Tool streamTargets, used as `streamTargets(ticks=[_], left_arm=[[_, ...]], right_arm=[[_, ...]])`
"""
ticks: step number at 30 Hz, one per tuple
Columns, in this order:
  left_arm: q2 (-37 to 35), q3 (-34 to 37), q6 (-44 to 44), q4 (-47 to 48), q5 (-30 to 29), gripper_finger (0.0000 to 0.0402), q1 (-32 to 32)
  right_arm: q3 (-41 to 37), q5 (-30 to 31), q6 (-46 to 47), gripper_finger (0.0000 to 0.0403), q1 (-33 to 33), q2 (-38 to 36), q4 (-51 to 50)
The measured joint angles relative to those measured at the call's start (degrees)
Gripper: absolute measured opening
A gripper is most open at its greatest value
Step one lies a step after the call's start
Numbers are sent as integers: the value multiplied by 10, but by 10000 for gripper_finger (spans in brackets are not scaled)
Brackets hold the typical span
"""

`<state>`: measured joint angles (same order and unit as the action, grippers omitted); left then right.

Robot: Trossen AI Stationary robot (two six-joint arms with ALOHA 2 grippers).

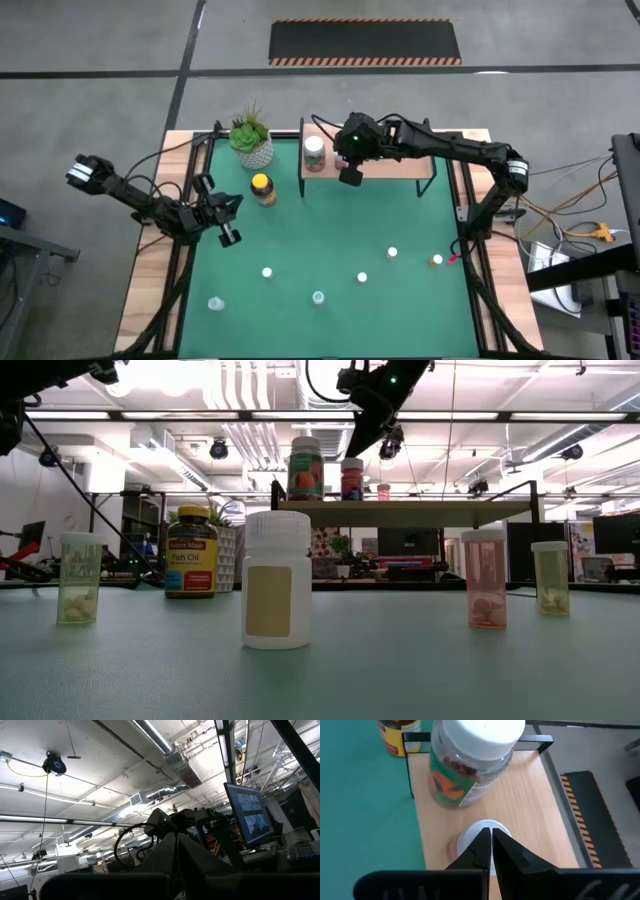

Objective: Pick and place medicine bottles onto shelf by color
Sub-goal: Put the large pink medicine bottle on the shelf

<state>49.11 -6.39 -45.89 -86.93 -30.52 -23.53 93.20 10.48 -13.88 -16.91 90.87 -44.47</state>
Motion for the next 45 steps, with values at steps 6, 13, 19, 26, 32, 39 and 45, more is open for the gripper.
streamTargets(ticks=[6,13,19,26,32,39,45], left_arm=[[-1,0,0,0,0,2,0],[-1,0,0,0,0,2,0],[-2,0,0,0,0,2,0],[-2,-2,1,0,0,2,0],[-1,-2,1,0,0,2,0],[-1,-2,2,-1,0,2,0],[-1,-2,2,0,0,2,0]], right_arm=[[17,-1,-1,9,0,-1,2],[-8,0,19,9,0,-1,8],[-11,-66,14,9,0,-1,24],[-12,-74,4,9,0,-1,32],[-12,-26,0,9,0,-1,26],[-4,-22,-12,9,0,-2,25],[15,2,-13,9,0,-5,6]])
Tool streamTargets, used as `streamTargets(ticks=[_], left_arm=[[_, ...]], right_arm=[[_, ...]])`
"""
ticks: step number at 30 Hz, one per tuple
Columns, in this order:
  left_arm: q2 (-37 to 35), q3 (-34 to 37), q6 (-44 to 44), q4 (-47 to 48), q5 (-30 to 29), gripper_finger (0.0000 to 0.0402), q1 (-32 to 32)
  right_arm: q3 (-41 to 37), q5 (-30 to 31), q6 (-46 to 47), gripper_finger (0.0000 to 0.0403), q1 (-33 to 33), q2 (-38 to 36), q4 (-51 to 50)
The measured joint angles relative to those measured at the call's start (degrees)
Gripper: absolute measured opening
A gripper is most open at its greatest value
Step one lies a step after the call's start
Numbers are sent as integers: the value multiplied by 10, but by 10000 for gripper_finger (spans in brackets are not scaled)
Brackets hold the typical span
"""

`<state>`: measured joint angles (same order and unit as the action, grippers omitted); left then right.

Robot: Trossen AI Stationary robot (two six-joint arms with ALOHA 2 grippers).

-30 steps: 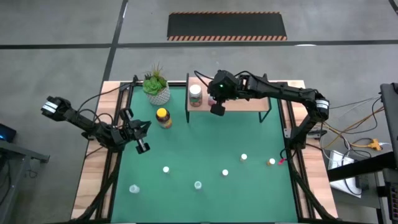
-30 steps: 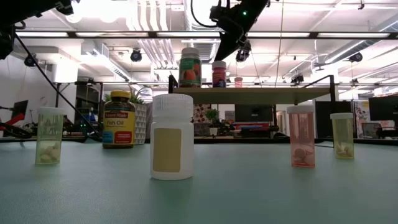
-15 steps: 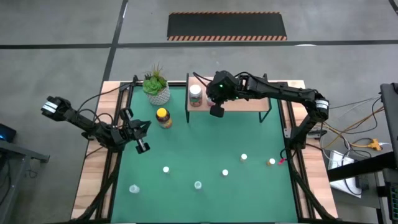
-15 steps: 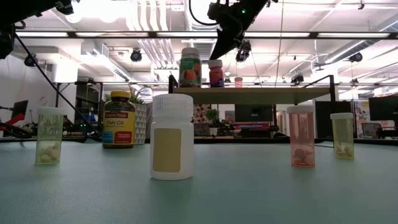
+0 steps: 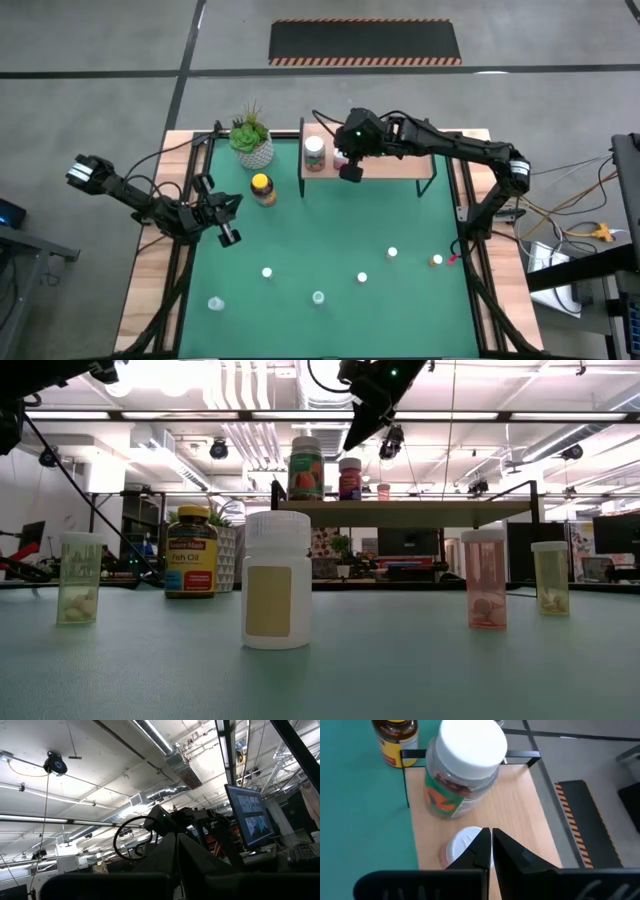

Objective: Pick and place medicine bottles onto shelf by color
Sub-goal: Put the large pink medicine bottle on the shelf, then put the large yellow medicine bottle on the shelf

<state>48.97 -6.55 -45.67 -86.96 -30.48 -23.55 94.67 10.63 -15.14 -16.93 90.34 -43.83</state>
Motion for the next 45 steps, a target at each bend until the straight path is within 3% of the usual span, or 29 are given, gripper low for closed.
streamTargets(ticks=[37,45], left_arm=[[0,-1,0,0,0,2,0],[2,0,3,5,0,2,0]], right_arm=[[-9,-1,7,9,22,-16,-7],[-113,-5,81,9,87,-93,21]])
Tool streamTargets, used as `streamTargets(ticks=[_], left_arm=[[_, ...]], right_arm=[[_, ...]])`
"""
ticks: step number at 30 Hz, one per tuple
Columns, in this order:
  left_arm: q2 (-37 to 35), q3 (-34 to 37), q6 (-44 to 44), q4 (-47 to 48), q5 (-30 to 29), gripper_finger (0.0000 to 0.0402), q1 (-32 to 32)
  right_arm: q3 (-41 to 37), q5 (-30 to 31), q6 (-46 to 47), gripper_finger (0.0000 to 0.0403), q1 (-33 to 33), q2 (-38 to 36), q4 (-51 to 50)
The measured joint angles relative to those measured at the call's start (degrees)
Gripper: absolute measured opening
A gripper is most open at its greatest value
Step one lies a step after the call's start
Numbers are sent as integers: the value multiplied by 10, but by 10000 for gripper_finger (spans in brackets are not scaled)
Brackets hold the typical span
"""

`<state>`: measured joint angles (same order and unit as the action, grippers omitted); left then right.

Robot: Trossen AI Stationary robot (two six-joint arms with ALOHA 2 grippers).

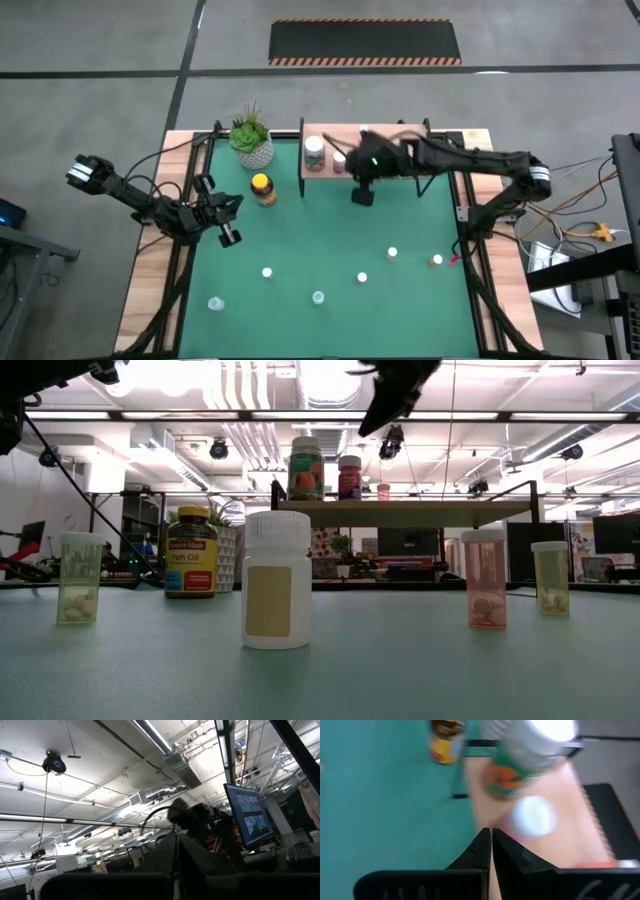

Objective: Pick and place medicine bottles onto shelf by color
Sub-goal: Put the large yellow medicine bottle on the shelf

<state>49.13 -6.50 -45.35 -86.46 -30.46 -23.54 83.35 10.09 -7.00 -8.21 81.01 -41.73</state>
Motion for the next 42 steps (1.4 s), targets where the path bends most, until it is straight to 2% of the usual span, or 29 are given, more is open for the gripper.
streamTargets(ticks=[3,8,12,16,18,22,24,26,30,38,42], left_arm=[[7,0,0,0,0,2,0],[25,-1,18,0,0,2,0],[46,0,119,1,0,2,0],[83,5,262,47,-2,2,0],[103,4,320,56,-33,2,-1],[124,1,405,111,-167,4,0],[122,1,437,154,-210,12,0],[111,1,453,198,-233,28,0],[86,-1,466,294,-322,74,1],[74,1,578,453,-337,208,3],[102,2,647,525,-400,270,4]], right_arm=[[-90,0,19,9,54,-43,76],[-249,-2,14,9,141,-89,280],[-341,0,0,9,187,-99,411],[-399,0,-1,9,210,-105,470],[-413,0,3,9,213,-111,476],[-434,0,9,9,213,-116,485],[-437,0,1,9,213,-117,497],[-440,0,-6,9,213,-117,508],[-443,0,-20,9,213,-116,511],[-447,0,-20,9,213,-116,512],[-456,0,-16,9,213,-116,528]])
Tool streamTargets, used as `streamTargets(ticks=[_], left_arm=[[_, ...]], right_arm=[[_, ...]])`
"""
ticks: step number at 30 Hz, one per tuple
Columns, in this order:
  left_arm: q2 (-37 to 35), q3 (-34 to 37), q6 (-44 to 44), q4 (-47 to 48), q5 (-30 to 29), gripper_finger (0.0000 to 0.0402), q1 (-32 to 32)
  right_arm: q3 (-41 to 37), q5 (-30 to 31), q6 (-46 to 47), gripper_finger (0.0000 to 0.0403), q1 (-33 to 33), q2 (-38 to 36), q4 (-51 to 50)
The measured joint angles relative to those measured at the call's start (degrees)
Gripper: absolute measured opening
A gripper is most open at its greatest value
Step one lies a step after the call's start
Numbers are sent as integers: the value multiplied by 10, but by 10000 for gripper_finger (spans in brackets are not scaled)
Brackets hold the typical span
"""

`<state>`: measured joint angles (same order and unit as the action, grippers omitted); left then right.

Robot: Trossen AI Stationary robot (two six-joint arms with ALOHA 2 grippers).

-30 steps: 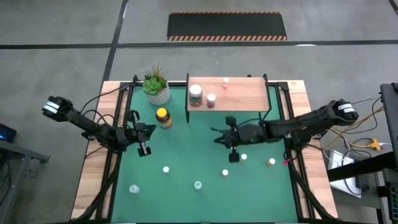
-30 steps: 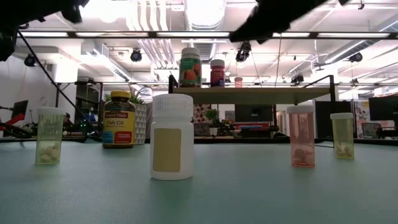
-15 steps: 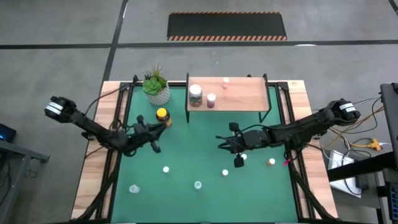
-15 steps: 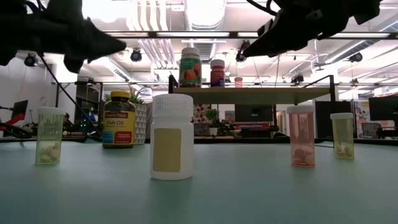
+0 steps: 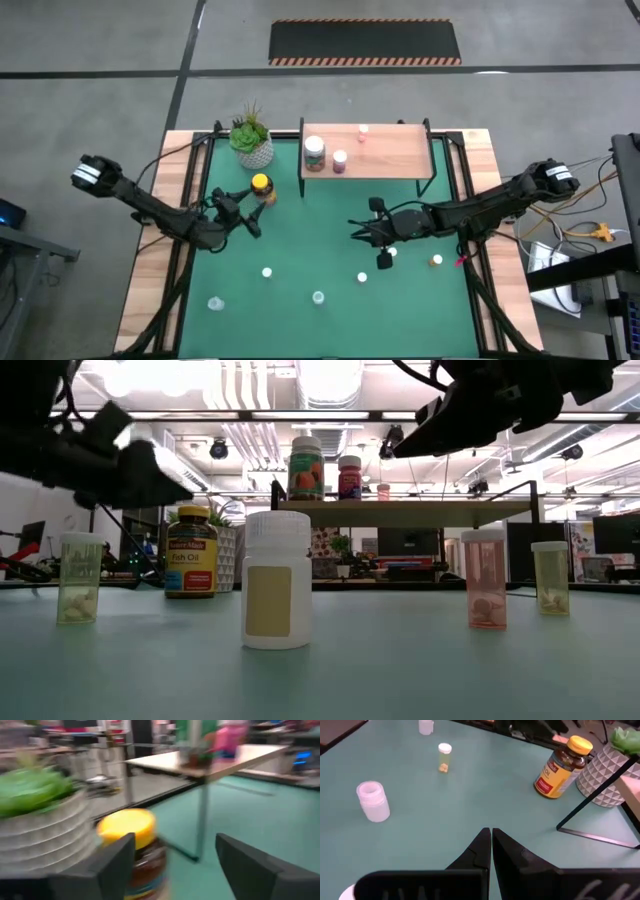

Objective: Pick and place medicine bottles onto shelf by color
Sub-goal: Put the large yellow medicine bottle on the shelf

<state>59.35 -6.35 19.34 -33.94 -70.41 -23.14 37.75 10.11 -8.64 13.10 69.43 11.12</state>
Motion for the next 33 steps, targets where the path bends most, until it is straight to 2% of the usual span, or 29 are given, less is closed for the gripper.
streamTargets(ticks=[3,8,18,26,33], left_arm=[[30,0,33,26,-49,301,1],[75,1,78,24,-63,322,18],[201,-2,203,4,-19,323,74],[287,-7,208,-76,-6,322,82],[345,-23,203,-97,8,322,92]], right_arm=[[-10,0,-1,9,0,0,22],[-16,0,12,9,0,0,29],[-17,0,12,9,0,0,29],[-17,0,12,9,0,0,29],[-17,0,12,9,0,0,30]])
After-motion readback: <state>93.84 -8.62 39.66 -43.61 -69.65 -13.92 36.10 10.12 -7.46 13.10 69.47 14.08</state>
